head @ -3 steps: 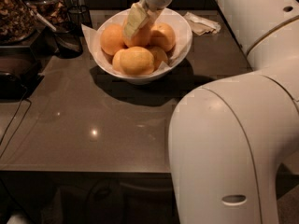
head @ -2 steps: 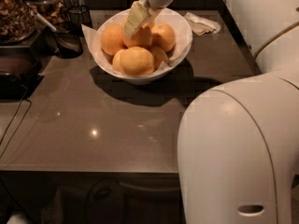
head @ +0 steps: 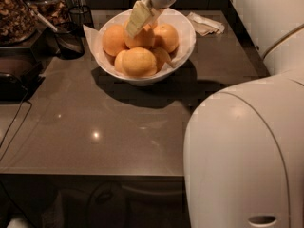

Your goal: Pick orange from white bowl

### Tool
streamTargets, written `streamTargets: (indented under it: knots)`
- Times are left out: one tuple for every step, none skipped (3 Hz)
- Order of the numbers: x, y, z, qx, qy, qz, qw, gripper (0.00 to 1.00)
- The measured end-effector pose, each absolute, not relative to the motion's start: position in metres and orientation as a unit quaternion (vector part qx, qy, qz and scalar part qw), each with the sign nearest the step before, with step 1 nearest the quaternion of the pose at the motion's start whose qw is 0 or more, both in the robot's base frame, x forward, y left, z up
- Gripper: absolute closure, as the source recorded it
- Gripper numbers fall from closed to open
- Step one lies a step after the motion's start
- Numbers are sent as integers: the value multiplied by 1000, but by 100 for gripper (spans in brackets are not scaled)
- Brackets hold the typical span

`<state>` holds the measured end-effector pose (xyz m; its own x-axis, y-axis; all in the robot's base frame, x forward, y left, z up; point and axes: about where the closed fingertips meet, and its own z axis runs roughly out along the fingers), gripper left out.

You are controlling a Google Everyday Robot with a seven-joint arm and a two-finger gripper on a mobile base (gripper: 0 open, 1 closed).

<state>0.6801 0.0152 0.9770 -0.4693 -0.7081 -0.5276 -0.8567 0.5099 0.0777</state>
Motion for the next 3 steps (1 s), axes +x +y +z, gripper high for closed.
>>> streamTargets:
  knots:
    - [680,15,977,-465,840,168,221,58]
    - [680,15,977,-466,840,168,221,34]
    - [680,15,977,-466,840,168,221,11]
